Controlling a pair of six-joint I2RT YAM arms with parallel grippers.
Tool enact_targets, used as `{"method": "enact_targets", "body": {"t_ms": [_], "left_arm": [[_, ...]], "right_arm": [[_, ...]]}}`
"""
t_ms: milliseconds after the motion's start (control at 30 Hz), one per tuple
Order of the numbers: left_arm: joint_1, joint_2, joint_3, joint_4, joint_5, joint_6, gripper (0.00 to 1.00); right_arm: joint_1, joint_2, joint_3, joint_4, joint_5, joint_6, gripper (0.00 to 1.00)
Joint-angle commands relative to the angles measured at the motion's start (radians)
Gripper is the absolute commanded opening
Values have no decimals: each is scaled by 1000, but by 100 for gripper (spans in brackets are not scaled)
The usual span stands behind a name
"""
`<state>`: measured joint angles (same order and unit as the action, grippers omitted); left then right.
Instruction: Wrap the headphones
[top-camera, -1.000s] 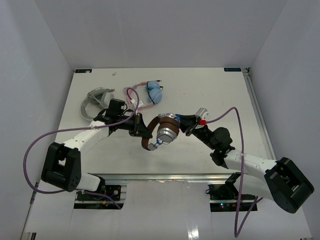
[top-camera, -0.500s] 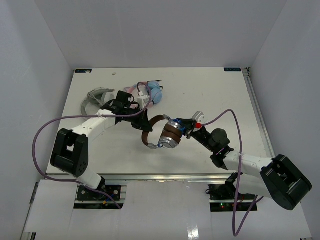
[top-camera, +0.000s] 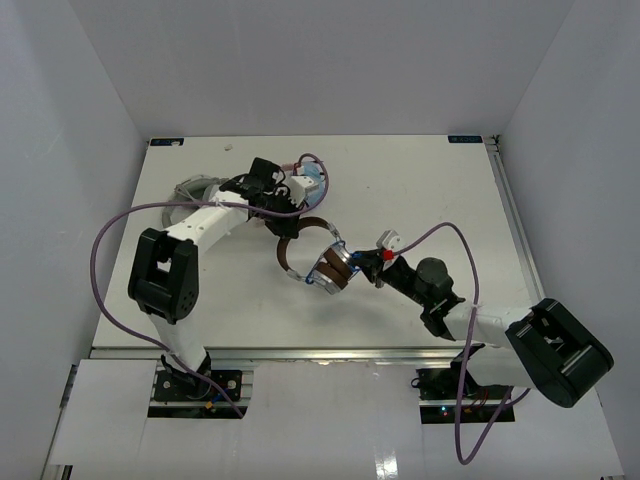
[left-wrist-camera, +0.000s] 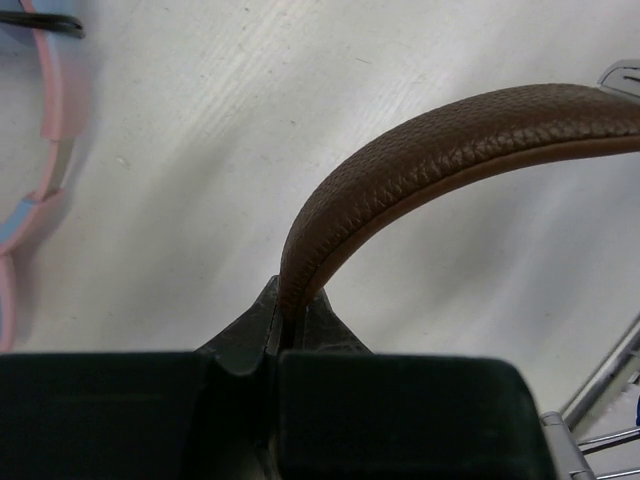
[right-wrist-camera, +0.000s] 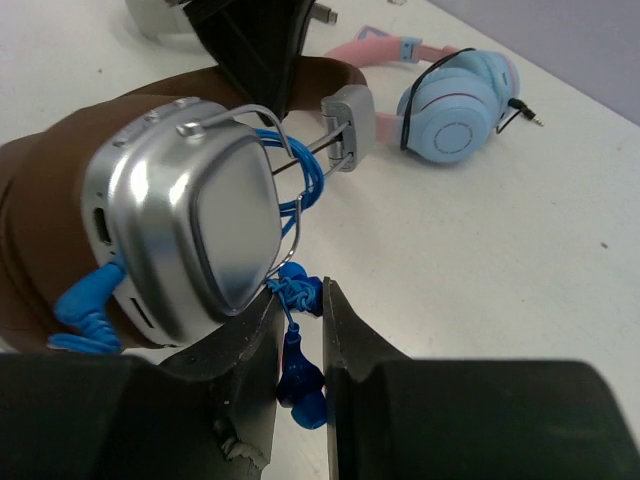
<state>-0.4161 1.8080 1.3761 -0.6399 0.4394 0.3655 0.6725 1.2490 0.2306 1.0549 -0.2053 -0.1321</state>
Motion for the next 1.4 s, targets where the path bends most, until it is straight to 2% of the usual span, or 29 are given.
{"method": "enact_targets", "body": {"t_ms": [0, 233, 433, 567, 833, 1133, 1233, 1367], "left_arm": [[-41, 38, 97, -45, -163, 176, 0], [-82, 67, 182, -20, -283, 335, 0], [-137, 80, 169, 33, -412, 494, 0], [-150, 115, 166, 40, -483, 535, 0], [-153, 128, 135, 48, -441, 580, 0], [-155, 175, 142, 42, -443, 579, 0], [-159, 204, 154, 40, -481, 575, 0], [-168, 256, 194, 33, -548, 560, 0]], "right_arm": [[-5, 31, 37, -19, -103, -39, 9], [-7, 118, 101, -98, -175, -32, 8], [-16, 261, 166, -100, -221, -25, 9], [-26, 316, 210, -109, -226, -18, 9], [-95, 432, 319, -149, -237, 6, 10], [-120, 552, 405, -134, -291, 60, 16], [-134, 575, 422, -130, -314, 80, 21], [-144, 594, 437, -125, -332, 92, 23]]}}
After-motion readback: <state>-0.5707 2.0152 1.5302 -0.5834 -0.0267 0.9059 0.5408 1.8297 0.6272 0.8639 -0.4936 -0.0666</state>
